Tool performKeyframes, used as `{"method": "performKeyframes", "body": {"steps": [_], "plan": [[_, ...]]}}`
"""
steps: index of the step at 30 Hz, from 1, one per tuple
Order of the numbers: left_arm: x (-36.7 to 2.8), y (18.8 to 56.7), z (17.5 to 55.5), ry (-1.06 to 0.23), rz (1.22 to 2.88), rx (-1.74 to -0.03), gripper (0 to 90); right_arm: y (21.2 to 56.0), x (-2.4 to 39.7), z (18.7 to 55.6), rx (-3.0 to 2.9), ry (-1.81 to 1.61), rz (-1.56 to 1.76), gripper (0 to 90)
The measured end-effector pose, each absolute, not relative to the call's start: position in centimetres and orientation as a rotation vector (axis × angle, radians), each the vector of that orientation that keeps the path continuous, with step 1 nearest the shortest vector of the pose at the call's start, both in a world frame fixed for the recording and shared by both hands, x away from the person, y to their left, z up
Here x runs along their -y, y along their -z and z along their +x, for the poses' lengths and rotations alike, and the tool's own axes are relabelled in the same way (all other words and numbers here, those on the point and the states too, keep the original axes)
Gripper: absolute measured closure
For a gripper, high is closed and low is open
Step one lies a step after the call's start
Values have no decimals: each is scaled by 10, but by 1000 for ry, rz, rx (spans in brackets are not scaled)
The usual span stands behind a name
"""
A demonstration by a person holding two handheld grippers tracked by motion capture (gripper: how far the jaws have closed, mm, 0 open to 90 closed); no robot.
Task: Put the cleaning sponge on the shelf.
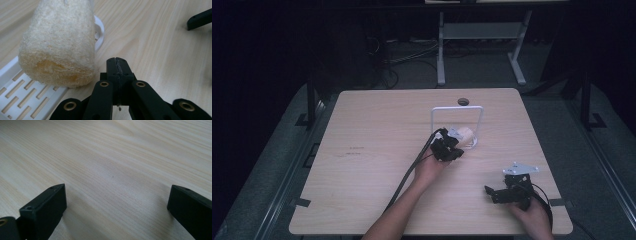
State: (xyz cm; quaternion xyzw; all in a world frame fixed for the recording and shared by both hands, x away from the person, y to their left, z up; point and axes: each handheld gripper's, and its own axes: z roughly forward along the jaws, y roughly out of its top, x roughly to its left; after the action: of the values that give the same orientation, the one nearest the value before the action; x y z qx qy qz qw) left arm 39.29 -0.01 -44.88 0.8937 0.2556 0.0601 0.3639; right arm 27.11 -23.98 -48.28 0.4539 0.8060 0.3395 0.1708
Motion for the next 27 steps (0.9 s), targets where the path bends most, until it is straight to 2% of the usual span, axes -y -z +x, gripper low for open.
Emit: {"method": "performKeyframes", "body": {"steps": [27], "plan": [[-26, 450, 409, -233, 2320, -736, 898, 483, 240, 271, -2289, -962, 1288, 20]]}}
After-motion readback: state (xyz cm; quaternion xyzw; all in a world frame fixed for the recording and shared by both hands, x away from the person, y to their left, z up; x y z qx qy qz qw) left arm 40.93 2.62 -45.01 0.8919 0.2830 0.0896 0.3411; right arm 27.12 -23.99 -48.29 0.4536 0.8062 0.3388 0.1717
